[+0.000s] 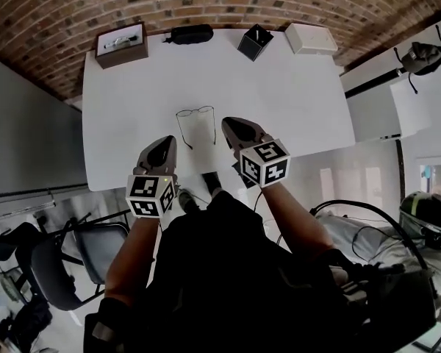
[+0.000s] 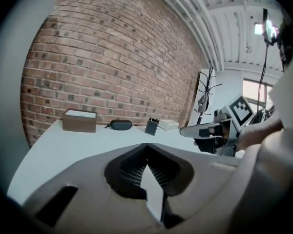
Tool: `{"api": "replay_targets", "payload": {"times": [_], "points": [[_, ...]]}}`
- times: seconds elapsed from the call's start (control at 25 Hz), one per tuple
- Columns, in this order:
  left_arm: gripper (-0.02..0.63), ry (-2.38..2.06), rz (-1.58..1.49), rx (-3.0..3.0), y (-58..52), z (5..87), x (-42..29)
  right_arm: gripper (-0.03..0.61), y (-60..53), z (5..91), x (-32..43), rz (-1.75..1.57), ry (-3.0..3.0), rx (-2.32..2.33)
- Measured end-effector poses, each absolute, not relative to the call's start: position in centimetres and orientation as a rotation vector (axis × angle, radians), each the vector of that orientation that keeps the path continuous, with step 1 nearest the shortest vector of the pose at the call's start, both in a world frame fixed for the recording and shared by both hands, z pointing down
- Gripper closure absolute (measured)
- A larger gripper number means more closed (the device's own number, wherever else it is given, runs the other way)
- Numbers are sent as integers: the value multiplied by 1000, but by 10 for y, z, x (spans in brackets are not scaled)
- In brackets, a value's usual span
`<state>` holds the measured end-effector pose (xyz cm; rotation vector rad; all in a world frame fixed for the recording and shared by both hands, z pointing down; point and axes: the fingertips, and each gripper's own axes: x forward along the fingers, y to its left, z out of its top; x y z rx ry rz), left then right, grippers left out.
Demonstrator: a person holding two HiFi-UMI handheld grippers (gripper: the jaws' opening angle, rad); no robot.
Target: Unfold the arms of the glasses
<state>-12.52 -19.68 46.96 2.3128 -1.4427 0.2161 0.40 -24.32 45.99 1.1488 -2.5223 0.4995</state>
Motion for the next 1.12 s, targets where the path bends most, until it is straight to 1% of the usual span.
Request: {"api": "replay_targets", "payload": {"times": [0.24,0.56,0.92,1.12], "points": [[603,-1451,112,2352,-178,434,-135,566,-220,416,-2,365,-2547,1217],[603,-1494,60,2351,-159,398,-154,569,-202,374,-8,301,-2606,1246],[603,-1622,-8,2359,-161,351,-150,571,-199,344,-1,260,-2695,1194],[603,-1697,16,2349,-164,341,-137,571,-200,333,14,232,-2692,1171]]}}
